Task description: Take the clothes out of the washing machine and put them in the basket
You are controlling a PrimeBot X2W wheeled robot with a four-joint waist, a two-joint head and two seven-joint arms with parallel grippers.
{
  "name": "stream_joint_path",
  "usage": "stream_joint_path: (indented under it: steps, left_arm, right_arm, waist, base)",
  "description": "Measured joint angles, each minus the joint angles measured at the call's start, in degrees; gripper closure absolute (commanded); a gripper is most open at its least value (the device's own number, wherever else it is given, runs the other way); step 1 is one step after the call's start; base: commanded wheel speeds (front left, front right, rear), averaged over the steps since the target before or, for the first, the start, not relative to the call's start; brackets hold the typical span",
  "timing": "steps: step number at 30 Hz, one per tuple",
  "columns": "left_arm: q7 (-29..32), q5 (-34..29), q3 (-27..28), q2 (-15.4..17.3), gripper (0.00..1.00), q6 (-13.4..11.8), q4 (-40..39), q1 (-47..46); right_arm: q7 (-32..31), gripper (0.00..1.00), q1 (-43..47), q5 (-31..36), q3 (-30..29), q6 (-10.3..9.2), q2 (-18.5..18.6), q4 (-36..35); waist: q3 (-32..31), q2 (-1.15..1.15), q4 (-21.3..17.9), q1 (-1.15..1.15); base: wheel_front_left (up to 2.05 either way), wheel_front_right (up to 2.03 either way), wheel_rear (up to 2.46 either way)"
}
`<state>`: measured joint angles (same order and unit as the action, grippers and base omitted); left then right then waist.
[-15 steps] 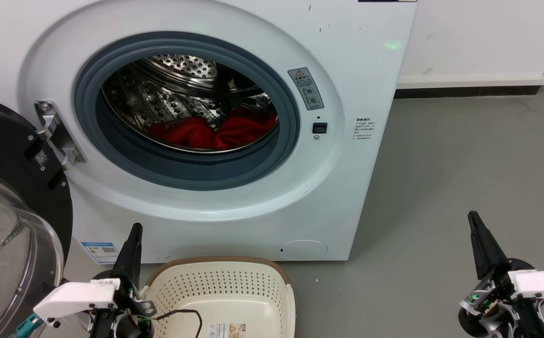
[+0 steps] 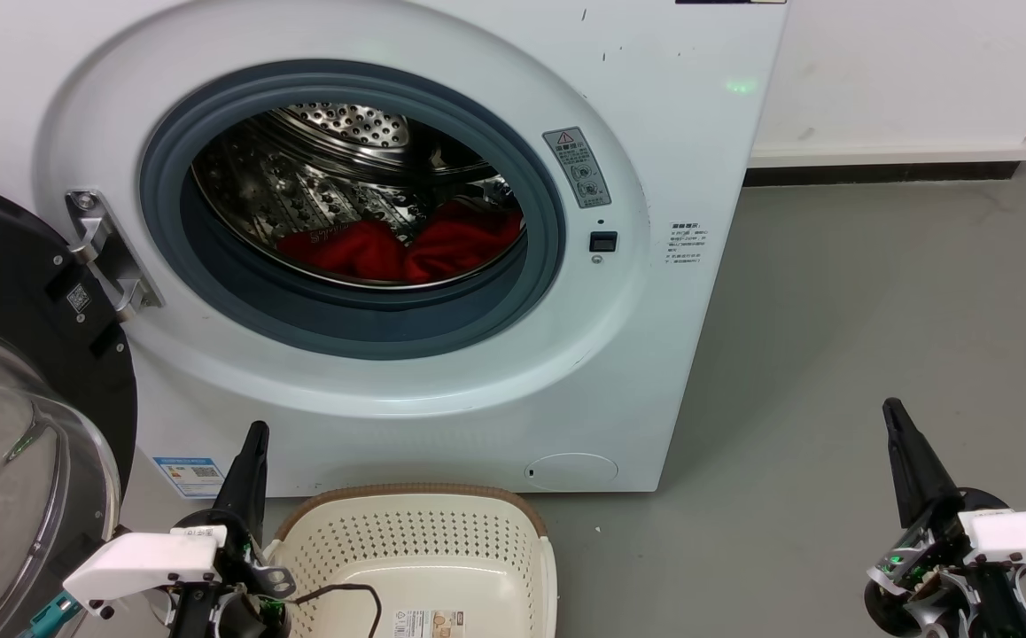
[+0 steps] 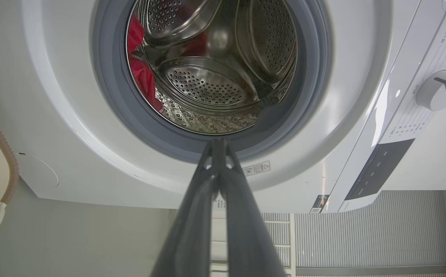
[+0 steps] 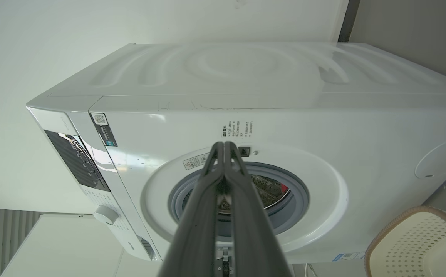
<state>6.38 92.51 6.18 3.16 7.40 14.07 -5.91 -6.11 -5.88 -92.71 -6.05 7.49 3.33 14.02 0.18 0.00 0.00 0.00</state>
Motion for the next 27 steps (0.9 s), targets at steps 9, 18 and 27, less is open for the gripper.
stream_joint_path:
  steps: [9,18,27]
  left_arm:
    - [0.0,0.0,0.0,-0.1,1.00,0.0,0.0,0.0]
    - [-0.7,-0.5,-0.2,-0.6,0.00,-0.1,2.2,2.9]
    - [-3.2,-9.3,-0.1,-0.6,0.00,-1.0,-1.2,2.9]
  right_arm:
    - [0.0,1.00,0.0,0.0,-0.1,0.00,0.0,0.0]
    - [0.7,0.00,2.9,0.4,0.1,0.00,-0.4,2.5]
    - [3.2,0.00,3.1,9.0,-0.3,0.00,-0.5,-0.1]
  waist:
    - [0.0,0.00,0.0,0.00]
    - [0.0,0.00,0.0,0.00]
    - [0.2,0.00,0.0,0.00]
  base:
    - [0.00,0.00,0.00]
    - [0.00,0.00,0.00]
    - [0.00,0.00,0.00]
